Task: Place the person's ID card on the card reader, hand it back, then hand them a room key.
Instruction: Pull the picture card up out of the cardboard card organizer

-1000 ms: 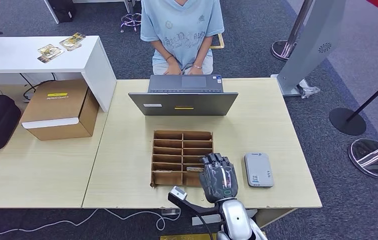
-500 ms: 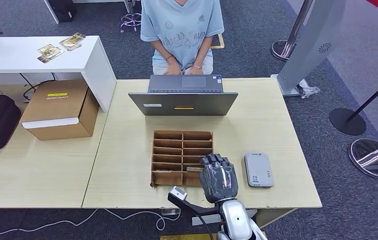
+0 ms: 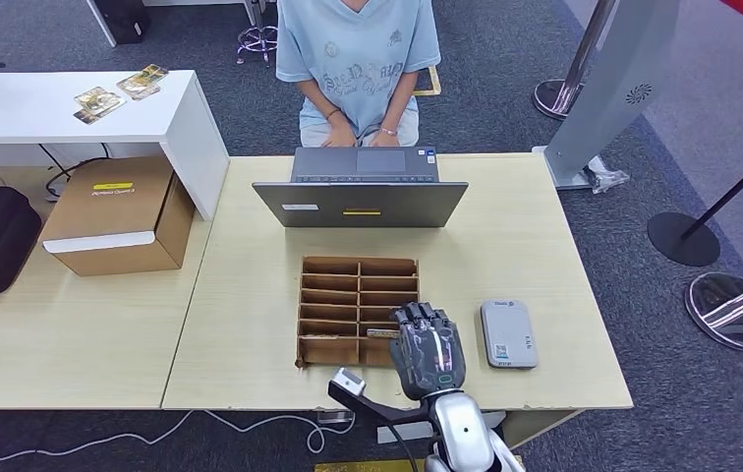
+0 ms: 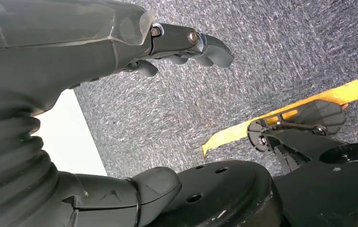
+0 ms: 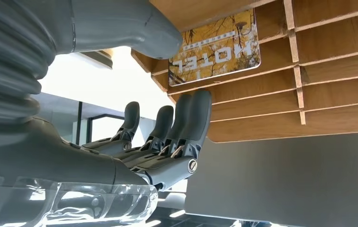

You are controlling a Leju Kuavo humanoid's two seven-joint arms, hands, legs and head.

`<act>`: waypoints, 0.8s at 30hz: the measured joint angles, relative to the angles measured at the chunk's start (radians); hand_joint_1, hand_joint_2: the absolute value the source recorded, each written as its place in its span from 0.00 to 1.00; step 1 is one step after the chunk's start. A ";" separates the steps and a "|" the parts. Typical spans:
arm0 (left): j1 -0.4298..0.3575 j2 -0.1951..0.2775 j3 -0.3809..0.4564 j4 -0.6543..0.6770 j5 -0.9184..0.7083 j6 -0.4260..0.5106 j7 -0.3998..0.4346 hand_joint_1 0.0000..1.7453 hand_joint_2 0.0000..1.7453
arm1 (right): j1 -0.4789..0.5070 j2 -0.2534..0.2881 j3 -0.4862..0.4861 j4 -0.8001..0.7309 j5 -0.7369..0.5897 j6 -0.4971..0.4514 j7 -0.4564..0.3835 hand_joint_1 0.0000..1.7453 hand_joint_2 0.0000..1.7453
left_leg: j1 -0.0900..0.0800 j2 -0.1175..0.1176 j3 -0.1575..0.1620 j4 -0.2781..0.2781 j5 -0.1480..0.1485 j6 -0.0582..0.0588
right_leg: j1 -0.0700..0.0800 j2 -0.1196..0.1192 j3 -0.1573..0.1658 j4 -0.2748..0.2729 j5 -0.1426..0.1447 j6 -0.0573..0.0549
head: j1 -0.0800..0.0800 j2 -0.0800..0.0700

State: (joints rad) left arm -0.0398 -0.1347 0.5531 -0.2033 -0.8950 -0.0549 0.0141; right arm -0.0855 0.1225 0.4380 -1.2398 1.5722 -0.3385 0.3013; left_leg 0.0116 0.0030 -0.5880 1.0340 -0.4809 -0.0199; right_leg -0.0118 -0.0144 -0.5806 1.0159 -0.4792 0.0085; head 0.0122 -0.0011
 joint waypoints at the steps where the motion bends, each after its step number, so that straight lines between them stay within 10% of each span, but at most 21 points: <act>1: 0.000 0.000 0.000 0.000 0.000 0.000 0.000 0.00 1.00 | 0.000 0.000 0.001 0.002 0.000 0.000 0.001 0.58 1.00 | 0.000 0.000 0.000 0.000 0.000 0.000 | 0.000 0.000 0.000 0.000 0.000 0.000 | 0.000 0.000; 10: 0.000 0.000 0.000 0.000 -0.007 0.000 -0.002 0.00 1.00 | -0.001 0.000 0.008 0.020 0.000 -0.003 0.019 0.78 1.00 | 0.000 0.000 0.000 0.000 0.000 0.000 | 0.000 0.000 0.000 0.000 0.000 0.000 | 0.000 0.000; 24: 0.000 0.000 0.000 0.000 -0.012 0.000 -0.003 0.00 1.00 | -0.002 0.000 0.008 0.021 0.000 -0.001 0.025 0.81 1.00 | 0.000 0.000 0.000 0.000 0.000 0.000 | 0.000 0.000 0.000 0.000 0.000 0.000 | 0.000 0.000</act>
State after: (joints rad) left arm -0.0397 -0.1347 0.5535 -0.2033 -0.9071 -0.0553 0.0114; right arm -0.0873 0.1225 0.4463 -1.2188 1.5722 -0.3393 0.3267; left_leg 0.0116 0.0031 -0.5879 1.0340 -0.4808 -0.0199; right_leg -0.0118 -0.0144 -0.5805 1.0159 -0.4792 0.0085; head 0.0122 -0.0011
